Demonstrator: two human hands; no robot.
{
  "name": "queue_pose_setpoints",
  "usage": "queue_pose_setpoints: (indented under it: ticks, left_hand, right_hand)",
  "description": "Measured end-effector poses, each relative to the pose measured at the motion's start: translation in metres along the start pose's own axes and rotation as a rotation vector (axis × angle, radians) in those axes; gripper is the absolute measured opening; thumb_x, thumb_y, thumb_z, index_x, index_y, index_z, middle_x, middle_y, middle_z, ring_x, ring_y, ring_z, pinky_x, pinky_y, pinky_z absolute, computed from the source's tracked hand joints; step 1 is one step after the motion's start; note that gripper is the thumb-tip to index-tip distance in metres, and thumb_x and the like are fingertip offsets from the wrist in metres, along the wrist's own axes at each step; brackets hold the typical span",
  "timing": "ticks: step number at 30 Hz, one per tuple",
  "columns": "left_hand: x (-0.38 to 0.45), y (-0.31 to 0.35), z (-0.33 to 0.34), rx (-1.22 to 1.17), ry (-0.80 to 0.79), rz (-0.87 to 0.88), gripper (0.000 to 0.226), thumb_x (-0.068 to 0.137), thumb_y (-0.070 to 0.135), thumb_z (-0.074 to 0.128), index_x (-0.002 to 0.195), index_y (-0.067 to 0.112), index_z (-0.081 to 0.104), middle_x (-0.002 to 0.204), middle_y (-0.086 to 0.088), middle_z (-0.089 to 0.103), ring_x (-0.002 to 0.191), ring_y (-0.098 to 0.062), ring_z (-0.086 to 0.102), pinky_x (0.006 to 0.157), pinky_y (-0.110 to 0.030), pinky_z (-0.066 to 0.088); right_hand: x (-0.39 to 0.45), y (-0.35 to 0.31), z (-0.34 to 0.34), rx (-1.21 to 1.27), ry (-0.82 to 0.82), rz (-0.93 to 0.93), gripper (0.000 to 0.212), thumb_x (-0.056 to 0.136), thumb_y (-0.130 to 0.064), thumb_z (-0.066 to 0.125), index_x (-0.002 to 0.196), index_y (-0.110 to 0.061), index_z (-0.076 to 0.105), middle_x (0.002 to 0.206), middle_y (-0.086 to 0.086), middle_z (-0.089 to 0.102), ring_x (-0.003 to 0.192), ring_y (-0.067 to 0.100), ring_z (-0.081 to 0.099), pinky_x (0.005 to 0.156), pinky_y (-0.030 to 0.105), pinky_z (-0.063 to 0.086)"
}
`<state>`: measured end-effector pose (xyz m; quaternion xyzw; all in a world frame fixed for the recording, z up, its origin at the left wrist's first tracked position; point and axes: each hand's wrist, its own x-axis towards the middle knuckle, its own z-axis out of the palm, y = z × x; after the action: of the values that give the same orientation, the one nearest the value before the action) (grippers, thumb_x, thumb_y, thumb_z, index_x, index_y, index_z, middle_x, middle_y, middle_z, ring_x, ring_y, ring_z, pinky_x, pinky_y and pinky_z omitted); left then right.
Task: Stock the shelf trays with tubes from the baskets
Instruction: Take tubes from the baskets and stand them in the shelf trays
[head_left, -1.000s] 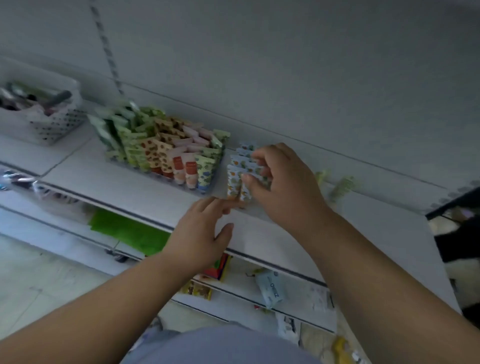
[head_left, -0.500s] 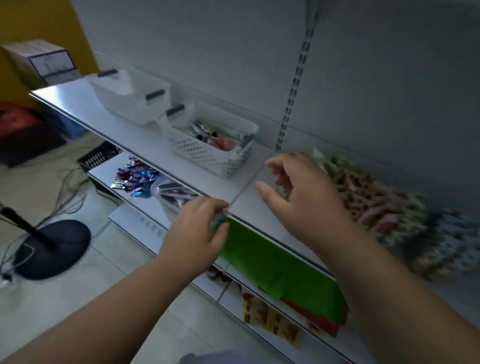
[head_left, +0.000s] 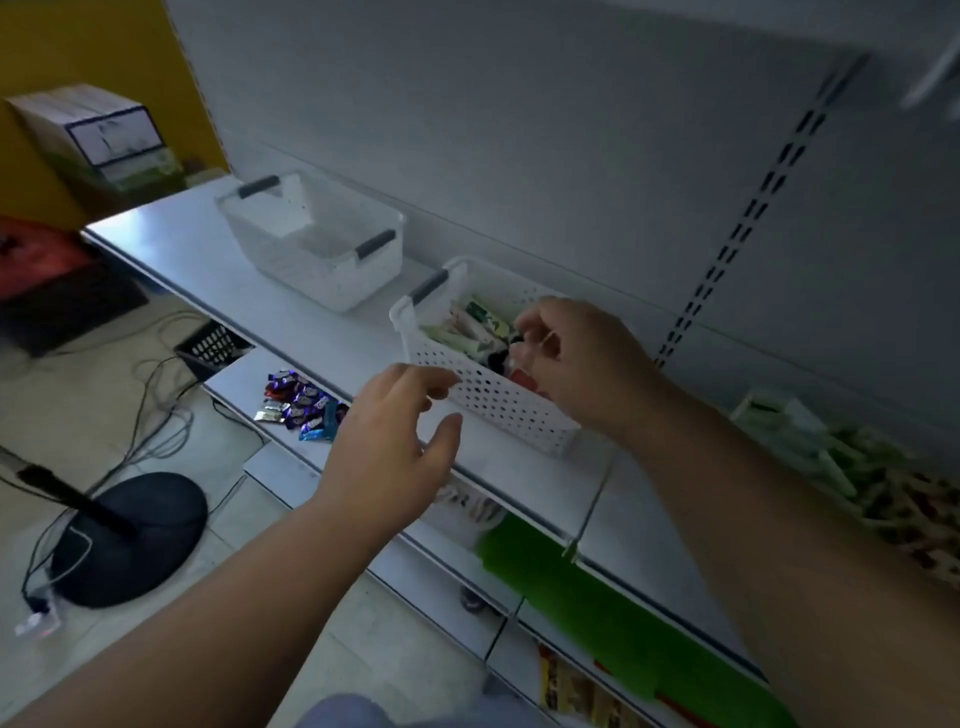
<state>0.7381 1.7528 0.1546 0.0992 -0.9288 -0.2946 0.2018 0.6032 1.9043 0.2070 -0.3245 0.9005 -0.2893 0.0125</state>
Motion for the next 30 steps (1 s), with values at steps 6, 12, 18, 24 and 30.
queue_pose_setpoints:
  ticks: [6,12,18,24,30]
  left_hand:
    - [0.049,-0.036,-0.022,-0.032,-0.024,0.061,0.031,0.089,0.029,0.061,0.120,0.026,0.057,0.106,0.014,0.057,0.094,-0.002,0.052,0.085,-0.027,0.047]
    - [0.120,-0.074,-0.027,-0.157,-0.161,0.290,0.026,0.089,0.024,0.061,0.114,0.028,0.058,0.103,0.011,0.058,0.094,-0.006,0.054,0.080,-0.030,0.050]
    - [0.177,-0.089,-0.023,-0.229,-0.316,0.481,0.022,0.088,0.020,0.059,0.109,0.024,0.062,0.099,0.011,0.059,0.086,-0.007,0.057,0.076,-0.035,0.053]
    - [0.199,-0.049,-0.006,-0.359,-0.534,0.316,0.031,0.095,0.037,0.054,0.125,0.038,0.049,0.109,0.021,0.059,0.082,0.006,0.060,0.060,-0.015,0.047]
    - [0.198,-0.033,0.010,-0.465,-0.605,0.346,0.016,0.089,0.028,0.065,0.102,0.037,0.064,0.084,0.018,0.069,0.075,0.006,0.063,0.065,-0.011,0.048]
  right_hand:
    - [0.078,-0.001,0.034,-0.095,-0.323,0.185,0.023,0.094,-0.033,0.056,0.111,-0.019,0.063,0.107,0.001,0.065,0.093,0.018,0.060,0.081,0.034,0.051]
    - [0.097,-0.006,0.044,-0.065,-0.441,0.346,0.015,0.090,-0.026,0.064,0.104,-0.023,0.069,0.102,-0.006,0.066,0.091,0.012,0.062,0.086,0.038,0.053]
    - [0.071,0.002,0.024,0.380,-0.124,0.667,0.009,0.090,-0.020,0.066,0.095,-0.015,0.072,0.097,0.008,0.071,0.085,0.022,0.066,0.082,0.042,0.056]
    - [0.031,-0.023,0.017,1.013,0.383,0.702,0.015,0.093,-0.007,0.055,0.100,-0.003,0.068,0.099,0.021,0.071,0.083,0.025,0.068,0.076,0.036,0.058]
    - [0.034,-0.036,0.035,1.079,0.414,0.722,0.017,0.090,0.000,0.058,0.098,-0.011,0.068,0.069,0.004,0.067,0.057,0.012,0.058,0.045,0.020,0.043]
